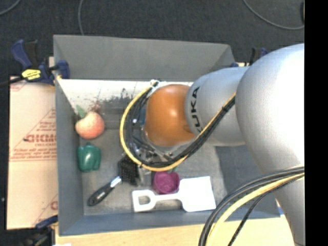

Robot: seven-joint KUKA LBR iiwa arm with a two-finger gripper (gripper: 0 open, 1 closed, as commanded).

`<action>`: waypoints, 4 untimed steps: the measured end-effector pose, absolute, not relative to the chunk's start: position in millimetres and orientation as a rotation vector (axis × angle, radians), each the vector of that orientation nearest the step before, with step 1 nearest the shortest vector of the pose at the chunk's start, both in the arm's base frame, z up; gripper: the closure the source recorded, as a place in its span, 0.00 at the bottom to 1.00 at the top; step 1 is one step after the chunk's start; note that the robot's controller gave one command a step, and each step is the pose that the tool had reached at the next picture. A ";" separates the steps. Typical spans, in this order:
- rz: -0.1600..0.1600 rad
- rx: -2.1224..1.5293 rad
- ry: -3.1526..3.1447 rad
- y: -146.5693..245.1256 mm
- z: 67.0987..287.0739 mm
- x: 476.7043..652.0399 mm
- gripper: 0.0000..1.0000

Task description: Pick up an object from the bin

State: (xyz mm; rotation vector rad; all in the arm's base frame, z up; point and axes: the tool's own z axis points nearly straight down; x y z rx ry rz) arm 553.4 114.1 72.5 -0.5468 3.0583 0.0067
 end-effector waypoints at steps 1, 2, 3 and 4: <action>0.007 -0.547 3.058 114.1 72.5 553.4 1.00; 0.008 -0.459 3.067 86.6 87.3 594.4 1.00; 0.007 -0.480 3.075 96.0 183.3 578.6 1.00; 0.007 -0.480 3.066 95.2 211.8 580.4 1.00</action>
Offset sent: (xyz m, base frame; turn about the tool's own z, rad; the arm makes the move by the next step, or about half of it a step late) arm 0.0381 -0.0254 0.0131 0.0522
